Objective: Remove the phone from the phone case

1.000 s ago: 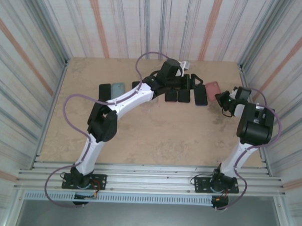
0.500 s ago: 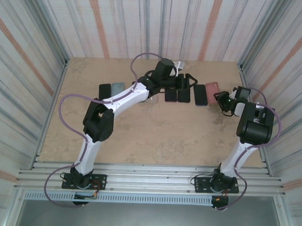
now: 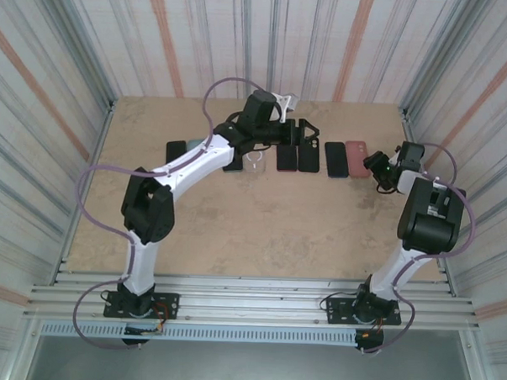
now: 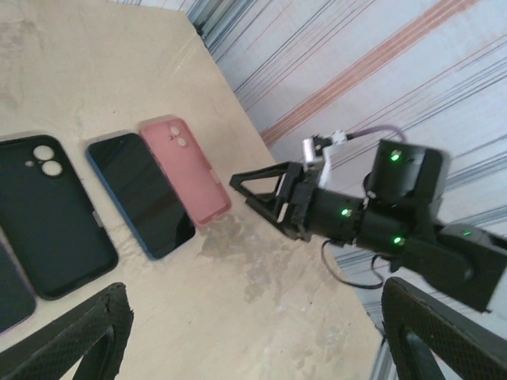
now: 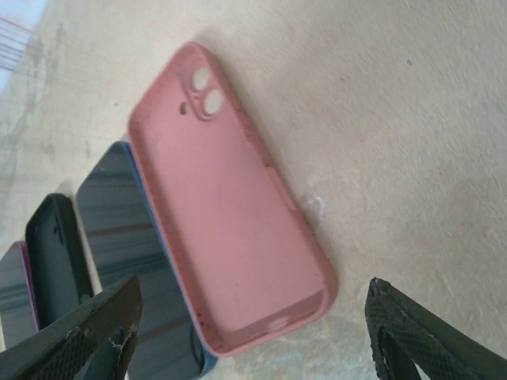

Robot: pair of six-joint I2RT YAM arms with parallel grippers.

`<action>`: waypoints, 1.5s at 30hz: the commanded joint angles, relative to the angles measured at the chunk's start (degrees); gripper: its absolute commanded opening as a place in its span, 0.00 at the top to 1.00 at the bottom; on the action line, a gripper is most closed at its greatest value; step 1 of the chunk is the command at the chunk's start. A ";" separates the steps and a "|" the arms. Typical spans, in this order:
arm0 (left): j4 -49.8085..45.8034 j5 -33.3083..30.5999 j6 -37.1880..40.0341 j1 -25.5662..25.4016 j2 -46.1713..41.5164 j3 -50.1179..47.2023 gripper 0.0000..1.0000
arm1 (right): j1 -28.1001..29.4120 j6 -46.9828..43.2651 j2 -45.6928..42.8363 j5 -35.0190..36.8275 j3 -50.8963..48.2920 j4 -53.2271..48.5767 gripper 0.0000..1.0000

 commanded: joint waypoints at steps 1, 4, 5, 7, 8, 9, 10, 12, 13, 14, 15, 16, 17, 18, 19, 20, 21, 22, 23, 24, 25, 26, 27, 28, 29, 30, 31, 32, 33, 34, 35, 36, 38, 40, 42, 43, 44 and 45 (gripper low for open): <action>-6.41 1.02 12.56 1.47 -4.94 -1.54 0.11 | 2.94 -6.39 -4.83 3.89 2.36 -3.98 0.23; -8.88 0.84 18.33 3.73 -7.53 -4.78 0.08 | 6.17 -9.74 -7.83 3.50 1.88 -4.41 0.20; -9.27 0.72 19.99 4.55 -8.63 -6.46 0.05 | 7.36 -10.88 -9.12 2.96 0.94 -3.26 0.19; -10.23 0.61 23.19 6.25 -10.66 -9.55 0.02 | 10.06 -13.33 -11.68 3.78 -1.33 -0.80 0.13; -10.59 -0.06 24.91 7.15 -11.82 -11.24 0.02 | 11.58 -15.04 -12.98 4.37 -2.60 0.35 0.11; -10.63 -0.68 26.27 8.21 -12.78 -13.04 0.01 | 12.72 -16.24 -13.98 4.53 -3.40 1.05 0.10; -10.13 -1.29 27.45 9.37 -14.14 -15.94 0.01 | 13.65 -17.35 -15.03 4.09 -4.28 1.92 0.09; -8.21 -2.93 28.56 11.63 -16.93 -21.30 0.01 | 14.53 -18.65 -16.81 2.75 -6.39 4.02 0.08; -6.98 -3.13 28.85 12.99 -18.72 -24.36 0.01 | 14.71 -19.06 -17.67 2.53 -7.72 5.23 0.00; -5.66 -3.75 29.18 14.21 -20.43 -27.67 0.01 | 14.61 -19.45 -18.56 2.51 -9.03 6.22 0.01; -4.18 -5.13 29.86 15.20 -21.97 -30.54 0.01 | 14.65 -20.07 -19.26 2.50 -9.95 6.74 0.01; -2.70 -7.11 30.83 16.29 -24.04 -33.98 0.01 | 14.57 -20.64 -20.02 2.72 -10.96 7.08 0.01; -0.92 -9.47 31.69 17.44 -25.82 -37.42 0.01 | 14.58 -21.07 -20.66 3.21 -12.00 7.41 0.01; 0.61 -10.73 32.11 18.71 -27.38 -40.25 0.01 | 14.56 -21.49 -21.13 3.79 -12.91 7.85 0.01; 2.61 -11.66 32.25 20.36 -28.91 -43.40 0.01 | 14.56 -22.19 -21.79 4.76 -14.00 8.49 0.01; 4.50 -12.09 32.25 22.19 -30.29 -46.29 0.01 | 14.63 -23.30 -22.38 6.01 -15.45 9.74 0.01; 5.83 -12.93 32.17 23.61 -31.31 -48.43 0.01 | 14.70 -24.59 -22.93 7.30 -17.08 11.43 0.01; 7.58 -14.52 32.26 25.09 -32.26 -51.34 0.01 | 14.78 -24.99 -23.73 10.31 -19.49 14.91 0.01; 9.56 -16.01 32.34 26.73 -32.89 -54.03 0.01 | 14.60 -25.01 -24.16 12.84 -21.65 17.94 0.01; 10.91 -16.90 31.84 28.16 -33.54 -56.01 0.01 | 14.30 -25.80 -24.42 13.46 -23.05 19.51 0.01; 12.19 -18.30 31.28 29.37 -34.28 -57.93 0.01 | 14.20 -26.75 -24.32 14.60 -24.20 20.66 0.01; 13.54 -20.23 31.55 29.94 -34.93 -59.41 0.01 | 14.15 -27.79 -24.04 15.44 -25.22 21.62 0.01; 14.51 -21.75 32.36 30.30 -35.16 -60.47 0.01 | 14.12 -28.22 -23.78 15.84 -25.97 22.43 0.01; 15.54 -23.63 32.72 30.81 -35.10 -61.38 0.01 | 13.68 -27.43 -23.29 15.19 -26.43 22.63 0.01; 16.80 -24.23 32.55 31.75 -34.77 -62.48 0.01 | 13.32 -27.39 -22.74 13.50 -27.25 24.04 0.01; 17.01 -24.76 32.74 32.32 -34.48 -63.01 0.01 | 13.24 -27.39 -22.17 12.64 -28.36 26.18 0.01; 18.22 -25.89 32.68 32.78 -34.25 -64.03 0.01 | 13.19 -27.68 -21.41 11.52 -29.62 28.86 0.01; 20.59 -25.71 32.61 33.45 -34.01 -65.45 0.01 | 13.16 -28.04 -20.29 10.68 -30.43 30.94 0.01; 22.61 -25.40 32.54 33.91 -33.76 -66.75 0.01 | 13.16 -28.16 -19.16 10.24 -30.96 32.63 0.01; 25.19 -25.52 32.60 34.37 -33.31 -68.02 0.01 | 12.78 -28.15 -17.86 9.09 -31.05 33.73 0.01; 28.07 -25.24 32.95 34.76 -32.64 -69.42 0.01 | 11.97 -27.83 -16.86 7.45 -31.45 35.49 0.01; 31.28 -24.15 33.39 35.09 -31.91 -70.97 0.01 | 10.63 -26.81 -16.52 5.59 -32.02 36.77 0.01; 31.51 -23.79 34.88 35.36 -30.76 -70.24 0.01 | 8.35 -25.52 -16.93 1.20 -34.65 41.54 0.01; 35.23 -23.00 37.25 35.76 -30.28 -71.11 0.01 | 9.11 -26.73 -16.66 1.07 -37.53 46.32 0.01; 42.30 -21.21 37.18 36.94 -29.20 -74.34 0.01 | 10.65 -27.28 -13.45 2.88 -38.63 52.70 0.01; 45.84 -20.52 37.04 37.47 -28.83 -75.50 0.01 | 10.40 -27.74 -15.29 2.91 -37.64 47.21 0.01; 43.32 -19.77 36.55 37.75 -29.55 -75.10 0.01 | 10.61 -27.74 -15.11 3.38 -37.63 47.48 0.01; 43.49 -19.07 36.60 37.91 -29.55 -75.15 0.01 | 10.70 -27.53 -14.03 3.81 -38.10 50.48 0.01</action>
